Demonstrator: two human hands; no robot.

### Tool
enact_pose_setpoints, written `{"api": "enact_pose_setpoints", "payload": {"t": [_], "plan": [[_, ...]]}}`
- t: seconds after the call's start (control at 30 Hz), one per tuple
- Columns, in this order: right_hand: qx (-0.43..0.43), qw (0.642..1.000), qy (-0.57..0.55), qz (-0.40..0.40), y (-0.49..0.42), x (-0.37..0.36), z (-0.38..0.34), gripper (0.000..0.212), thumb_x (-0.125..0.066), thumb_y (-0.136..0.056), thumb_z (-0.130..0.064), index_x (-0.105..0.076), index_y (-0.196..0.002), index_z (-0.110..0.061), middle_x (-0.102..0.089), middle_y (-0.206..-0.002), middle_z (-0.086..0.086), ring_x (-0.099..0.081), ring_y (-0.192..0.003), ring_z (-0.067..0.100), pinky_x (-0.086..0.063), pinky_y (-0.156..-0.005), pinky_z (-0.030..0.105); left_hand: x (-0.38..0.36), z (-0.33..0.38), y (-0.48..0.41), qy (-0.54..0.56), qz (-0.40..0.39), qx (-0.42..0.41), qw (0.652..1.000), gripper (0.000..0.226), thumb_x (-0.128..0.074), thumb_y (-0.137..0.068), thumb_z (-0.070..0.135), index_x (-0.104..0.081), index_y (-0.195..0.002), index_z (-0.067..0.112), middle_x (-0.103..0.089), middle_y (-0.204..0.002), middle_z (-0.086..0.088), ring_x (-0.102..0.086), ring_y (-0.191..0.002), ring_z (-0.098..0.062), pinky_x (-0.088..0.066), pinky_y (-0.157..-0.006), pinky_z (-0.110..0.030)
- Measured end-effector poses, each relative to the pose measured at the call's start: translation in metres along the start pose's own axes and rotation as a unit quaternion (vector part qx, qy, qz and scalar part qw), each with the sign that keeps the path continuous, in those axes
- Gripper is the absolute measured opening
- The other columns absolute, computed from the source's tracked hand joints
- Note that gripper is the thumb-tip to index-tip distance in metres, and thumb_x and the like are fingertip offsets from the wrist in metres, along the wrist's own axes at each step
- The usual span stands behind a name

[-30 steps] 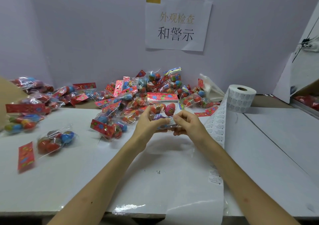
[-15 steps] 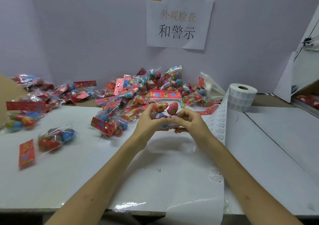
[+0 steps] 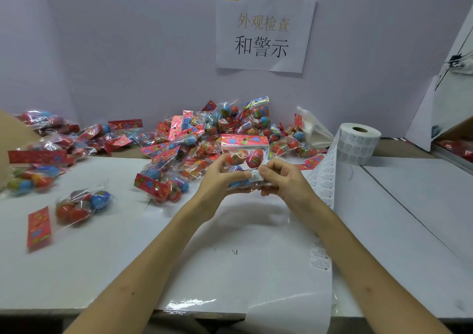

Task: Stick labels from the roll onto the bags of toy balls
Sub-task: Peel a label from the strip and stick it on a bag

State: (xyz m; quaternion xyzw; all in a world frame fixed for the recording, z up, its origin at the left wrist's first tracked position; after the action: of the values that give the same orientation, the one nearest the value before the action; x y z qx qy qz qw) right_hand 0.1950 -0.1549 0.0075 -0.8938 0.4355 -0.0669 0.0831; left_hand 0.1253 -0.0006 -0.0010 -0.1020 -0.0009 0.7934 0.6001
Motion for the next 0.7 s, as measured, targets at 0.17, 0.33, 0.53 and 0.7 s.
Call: {"api": "enact_pose_setpoints", "payload": {"t": [0.17, 0.33, 0.53, 0.7], "plan": [[0.006, 0.999, 0.026, 0.03, 0.0008, -0.0003, 0.0002, 0.023, -0.058, -0.102, -0.023, -0.062, -0.093, -0.002, -0.07, -0.072, 0.005, -0.064, -0.063, 0.02, -0.056, -0.061, 0.028, -0.004, 0.0002, 0.001, -0.029, 0.011, -0.021, 0.999, 0.038, -0.075, -0.092, 0.013, -0.053, -0.111, 0.038, -0.07, -0.114, -0.004, -0.078, -0.084, -0.024, -0.06, -0.066, -0.027], [0.021, 0.998, 0.044, 0.049, 0.0031, 0.0003, -0.0015, 0.017, -0.069, -0.095, -0.018, -0.066, -0.096, -0.002, -0.07, -0.071, 0.004, -0.066, -0.062, 0.017, -0.056, -0.064, 0.027, -0.0083, 0.0025, 0.0051, -0.023, -0.005, -0.007, 1.0, 0.068, -0.084, -0.078, 0.029, -0.049, -0.135, 0.018, -0.067, -0.125, -0.011, -0.077, -0.093, -0.026, -0.063, -0.075, -0.035], [0.022, 0.998, 0.038, 0.036, 0.005, 0.0012, -0.0042, 0.03, -0.074, -0.081, -0.033, -0.068, -0.091, -0.006, -0.073, -0.071, 0.005, -0.069, -0.066, 0.021, -0.057, -0.065, 0.027, -0.003, 0.0056, 0.0058, 0.002, -0.014, 0.01, 1.0, 0.066, -0.084, -0.08, 0.004, -0.05, -0.136, 0.007, -0.076, -0.101, -0.016, -0.076, -0.085, -0.033, -0.062, -0.073, -0.034], [0.016, 1.0, -0.003, 0.015, 0.0047, 0.0022, -0.0053, 0.025, -0.072, -0.08, -0.03, -0.07, -0.09, -0.006, -0.074, -0.074, 0.007, -0.068, -0.063, 0.022, -0.058, -0.063, 0.026, -0.0014, 0.0083, 0.0075, 0.026, -0.035, 0.033, 0.999, 0.068, -0.077, -0.084, -0.003, -0.043, -0.143, -0.001, -0.07, -0.111, -0.028, -0.073, -0.088, -0.035, -0.061, -0.074, -0.032]]}}
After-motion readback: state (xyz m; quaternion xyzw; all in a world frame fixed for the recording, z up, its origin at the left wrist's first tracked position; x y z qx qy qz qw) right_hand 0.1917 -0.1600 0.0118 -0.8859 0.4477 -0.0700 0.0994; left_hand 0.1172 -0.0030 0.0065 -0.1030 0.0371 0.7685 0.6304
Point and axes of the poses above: each hand's wrist, its own y-axis away from the middle knuckle, its own x-axis out of the back of the hand, z = x × y, the point moved 3 cm from there along -y, towards the middle knuckle
